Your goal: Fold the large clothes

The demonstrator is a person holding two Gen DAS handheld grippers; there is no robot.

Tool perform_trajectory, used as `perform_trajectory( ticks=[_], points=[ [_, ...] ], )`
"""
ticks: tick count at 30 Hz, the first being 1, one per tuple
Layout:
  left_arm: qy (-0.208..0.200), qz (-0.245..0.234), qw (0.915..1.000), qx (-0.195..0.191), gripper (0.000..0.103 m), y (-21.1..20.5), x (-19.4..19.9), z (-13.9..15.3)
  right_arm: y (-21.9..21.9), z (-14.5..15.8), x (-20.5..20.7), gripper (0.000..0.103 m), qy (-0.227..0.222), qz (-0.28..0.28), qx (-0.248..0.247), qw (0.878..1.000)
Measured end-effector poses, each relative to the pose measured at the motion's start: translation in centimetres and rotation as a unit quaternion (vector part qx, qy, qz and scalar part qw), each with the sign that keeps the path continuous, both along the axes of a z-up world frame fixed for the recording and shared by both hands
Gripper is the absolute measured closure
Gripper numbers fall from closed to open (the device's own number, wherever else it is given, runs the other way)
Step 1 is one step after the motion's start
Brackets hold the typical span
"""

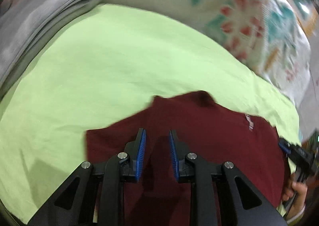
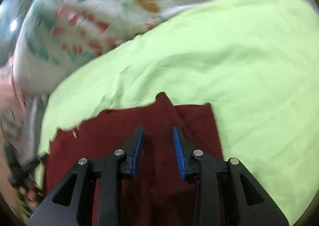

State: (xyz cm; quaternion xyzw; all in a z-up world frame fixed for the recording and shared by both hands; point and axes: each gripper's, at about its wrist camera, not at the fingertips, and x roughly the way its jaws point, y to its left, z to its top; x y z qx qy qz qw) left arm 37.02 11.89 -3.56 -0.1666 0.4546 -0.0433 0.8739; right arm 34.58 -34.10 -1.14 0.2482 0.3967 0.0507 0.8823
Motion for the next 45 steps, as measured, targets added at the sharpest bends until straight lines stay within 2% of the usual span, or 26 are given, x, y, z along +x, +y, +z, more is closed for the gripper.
perform_trajectory(
  ticks=[1,3,6,11,13,15,17,18,19,21,23,25,28,32,34,37,41,44,45],
  points=[
    [0.004,0.013,0.9998,-0.014,0.079,0.9,-0.3,-0.3,-0.5,-0.2,-0.4,0.071,-0.002,-0.003,0.018,1.0],
    [0.001,0.025,0.999,-0.036,0.079,1.9,-1.8,-0.3,-0.6,0.4,-1.9,0.071,-0.014,-0.003,0.012,1.0],
    [-0.011,0.024,0.9985,-0.048,0.079,1.9,-5.0,0.4,0.3,1.2,-4.3,0.071,-0.033,0.015,0.014,0.999],
    [-0.037,-0.03,0.9949,-0.089,0.076,-0.6,-12.1,1.8,4.6,1.6,-9.0,0.068,-0.049,0.101,0.021,0.993],
    [-0.036,-0.067,0.9937,-0.082,0.073,-2.4,-14.2,1.6,6.3,1.1,-10.3,0.067,-0.045,0.135,0.024,0.989],
    [-0.027,-0.089,0.9939,-0.06,0.071,-3.9,-15.2,0.9,7.7,0.4,-11.2,0.067,-0.035,0.165,0.017,0.986],
    [0.0,-0.085,0.9963,-0.016,0.072,-4.0,-15.9,-0.7,8.2,-0.7,-11.9,0.067,-0.014,0.165,-0.02,0.986],
    [0.017,-0.08,0.9966,-0.003,0.08,-3.5,-16.3,-1.5,8.0,-1.9,-11.9,0.067,0.015,0.155,-0.041,0.987],
    [0.018,-0.08,0.9965,-0.014,0.083,-2.8,-16.7,-1.9,7.5,-2.5,-12.2,0.069,0.027,0.153,-0.038,0.987],
    [0.017,-0.074,0.9959,-0.048,0.084,-1.3,-17.5,-1.9,6.7,-2.5,-12.8,0.07,0.02,0.146,-0.02,0.989],
    [0.018,-0.069,0.9955,-0.063,0.084,-0.5,-18.1,-1.9,7.0,-1.6,-13.1,0.068,0.019,0.135,-0.037,0.99],
    [0.019,-0.063,0.996,-0.06,0.084,-0.2,-18.8,-1.9,8.0,-0.2,-13.8,0.068,-0.005,0.132,-0.047,0.99],
    [0.018,-0.056,0.9963,-0.063,0.084,0.0,-19.3,-2.0,10.4,1.2,-13.8,0.068,-0.039,0.162,-0.022,0.986],
    [0.022,-0.05,0.9963,-0.066,0.084,0.3,-19.1,-1.9,13.8,1.5,-13.2,0.068,-0.053,0.195,-0.023,0.979],
    [0.025,-0.048,0.996,-0.071,0.084,0.7,-19.2,-1.8,15.2,0.6,-12.5,0.068,-0.035,0.21,-0.023,0.977],
    [0.034,-0.036,0.9954,-0.082,0.083,1.5,-19.5,-2.0,16.1,-2.7,-11.8,0.068,0.03,0.211,-0.035,0.976],
    [0.043,-0.011,0.9924,-0.115,0.071,2.5,-20.7,-2.5,14.2,-3.8,-12.3,0.07,0.024,0.197,0.024,0.98],
    [0.037,0.007,0.9868,-0.157,0.05,2.9,-21.4,-2.7,13.9,-3.0,-12.7,0.068,0.018,0.186,0.037,0.982],
    [0.034,0.011,0.985,-0.169,0.04,2.9,-21.5,-2.7,14.0,-2.5,-12.9,0.068,0.012,0.182,0.038,0.982]
  ],
)
